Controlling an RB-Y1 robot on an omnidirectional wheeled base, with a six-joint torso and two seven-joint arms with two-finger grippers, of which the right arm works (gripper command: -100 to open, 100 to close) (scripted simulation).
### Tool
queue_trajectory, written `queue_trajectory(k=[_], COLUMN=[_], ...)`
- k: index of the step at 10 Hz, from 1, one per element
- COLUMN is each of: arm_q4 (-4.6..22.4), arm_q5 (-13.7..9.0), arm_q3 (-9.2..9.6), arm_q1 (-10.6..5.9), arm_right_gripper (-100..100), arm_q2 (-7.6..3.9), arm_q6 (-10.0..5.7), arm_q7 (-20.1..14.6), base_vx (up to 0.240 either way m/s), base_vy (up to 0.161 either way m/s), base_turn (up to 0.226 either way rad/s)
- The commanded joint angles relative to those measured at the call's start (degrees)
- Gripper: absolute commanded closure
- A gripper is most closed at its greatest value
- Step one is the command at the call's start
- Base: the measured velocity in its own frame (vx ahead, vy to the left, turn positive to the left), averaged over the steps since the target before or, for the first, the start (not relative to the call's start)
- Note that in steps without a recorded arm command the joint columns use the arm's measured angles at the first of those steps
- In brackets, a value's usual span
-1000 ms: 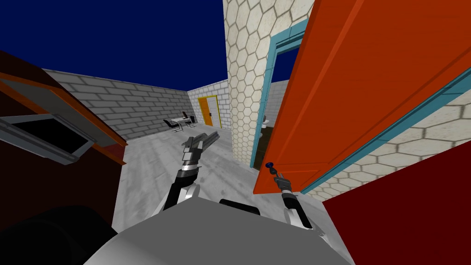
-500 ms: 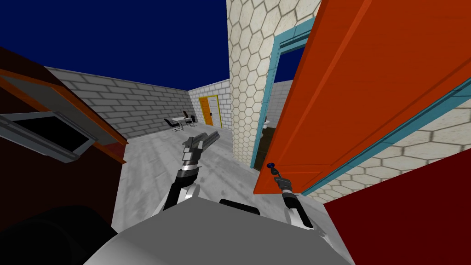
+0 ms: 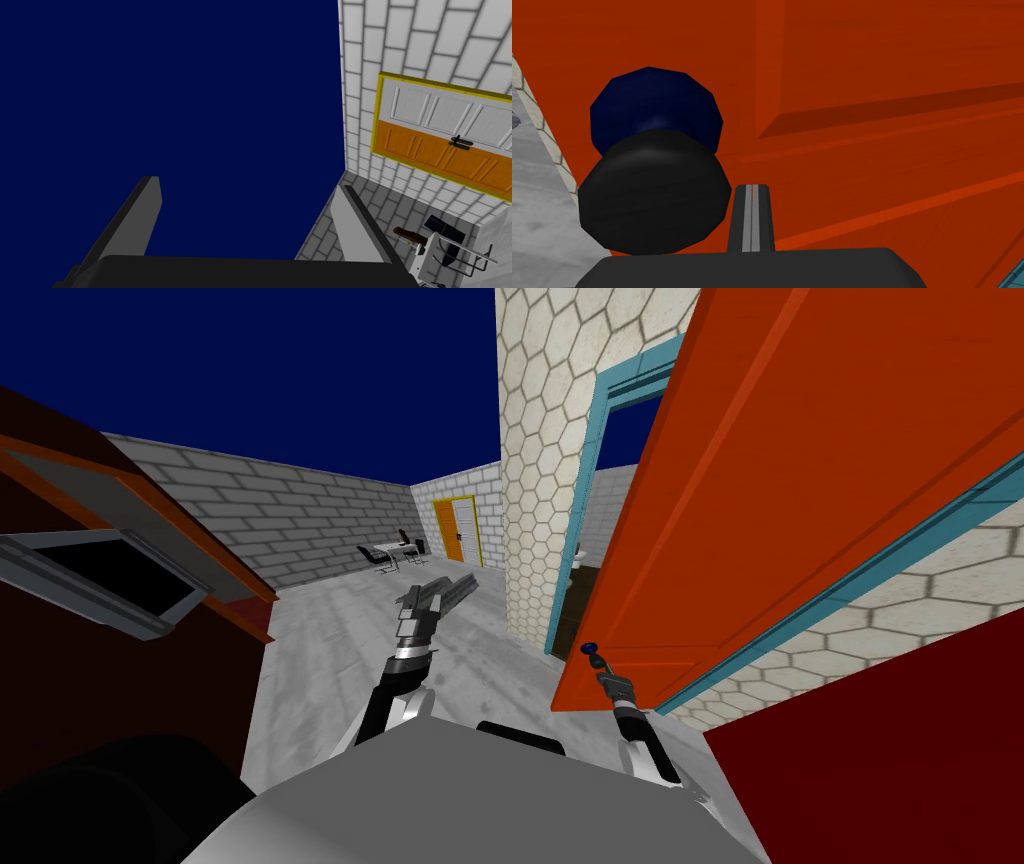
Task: Pull the door open
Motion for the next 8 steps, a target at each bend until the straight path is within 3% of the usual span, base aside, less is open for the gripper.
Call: queue_trajectory(k=[1, 4, 6, 7, 8], arm_q4=[-0.74, -1.19, -1.19, -1.67, -1.67], arm_q5=[1.02, 1.64, 1.64, 2.30, 2.30], arm_q3=[2.03, 3.25, 3.25, 4.58, 4.58], arm_q1=[0.60, 0.96, 0.96, 1.36, 1.36], arm_right_gripper=[-100, -100, -100, -100, -100], arm_q2=[-0.27, -0.43, -0.43, -0.60, -0.60], arm_q6=[-1.79, -2.87, -2.87, -4.03, -4.03], arm_q7=[-0.98, -1.58, -1.58, -2.22, -2.22], base_vx=[-0.144, -0.148, -0.017, -0.044, -0.056], base_vy=[-0.077, -0.102, -0.007, -0.039, -0.052], base_turn=[0.094, 0.043, -0.021, 0.051, 0.065])
